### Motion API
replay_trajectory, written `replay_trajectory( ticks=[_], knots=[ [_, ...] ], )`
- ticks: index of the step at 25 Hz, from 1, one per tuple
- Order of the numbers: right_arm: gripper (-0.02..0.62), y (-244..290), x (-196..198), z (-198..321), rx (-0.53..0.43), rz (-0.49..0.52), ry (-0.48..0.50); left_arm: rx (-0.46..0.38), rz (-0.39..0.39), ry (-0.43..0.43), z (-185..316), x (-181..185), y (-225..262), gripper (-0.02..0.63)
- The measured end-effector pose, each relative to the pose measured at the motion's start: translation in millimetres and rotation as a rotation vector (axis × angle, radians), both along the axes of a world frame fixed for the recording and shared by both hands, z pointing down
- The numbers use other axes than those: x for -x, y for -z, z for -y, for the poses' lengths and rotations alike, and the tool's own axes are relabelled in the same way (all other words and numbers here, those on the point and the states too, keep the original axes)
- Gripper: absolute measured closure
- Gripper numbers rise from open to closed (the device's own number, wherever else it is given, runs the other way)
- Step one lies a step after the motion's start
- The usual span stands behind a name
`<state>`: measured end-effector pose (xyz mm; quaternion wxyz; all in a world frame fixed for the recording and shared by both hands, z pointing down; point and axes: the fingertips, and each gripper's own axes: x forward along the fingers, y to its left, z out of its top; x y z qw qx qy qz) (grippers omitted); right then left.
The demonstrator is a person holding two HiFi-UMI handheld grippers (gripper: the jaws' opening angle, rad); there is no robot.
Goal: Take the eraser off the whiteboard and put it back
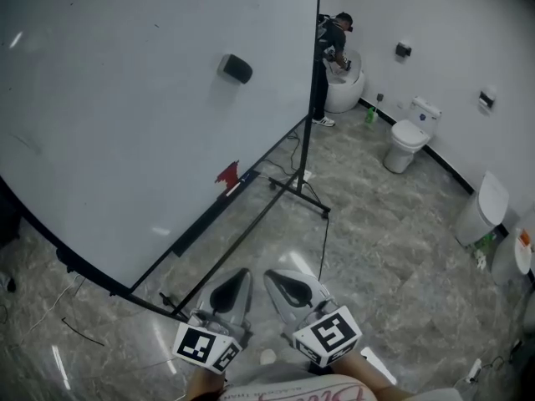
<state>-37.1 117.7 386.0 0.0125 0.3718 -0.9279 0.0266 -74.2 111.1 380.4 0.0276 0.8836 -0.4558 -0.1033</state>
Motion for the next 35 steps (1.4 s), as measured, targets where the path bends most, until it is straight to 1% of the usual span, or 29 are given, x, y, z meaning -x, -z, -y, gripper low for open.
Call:
replay_trajectory(
  ticks=[7, 12, 20, 27, 32, 35],
  knots=[
    [0.594, -5.6, 6.5, 17.4, 0.027, 0.0, -0.003, 0.013, -0.019, 0.011, 22.5, 13.1, -2.4, 0.606],
    [0.594, -8.2, -0.1, 49.3, 0.019, 0.001, -0.026, 0.023, -0.026, 0.022, 51.6, 15.2, -9.9, 0.606],
    [0.594, 5.9, -8.3, 132.7, -0.026, 0.012, -0.009, 0.002, -0.013, 0.047, 127.3, 11.0, -1.3, 0.606],
    [0.594, 20.3, -10.6, 213.1, -0.062, 0.021, 0.037, -0.03, -0.004, 0.072, 206.8, 4.6, 12.5, 0.606],
    [0.592, 50.2, -9.9, 267.8, -0.129, 0.012, 0.085, -0.044, -0.005, 0.094, 255.7, 0.3, 23.0, 0.606],
    [0.529, 73.1, -7.7, 294.5, -0.168, 0.003, 0.13, -0.059, 0.006, 0.105, 275.6, -1.0, 28.5, 0.606]
  ],
)
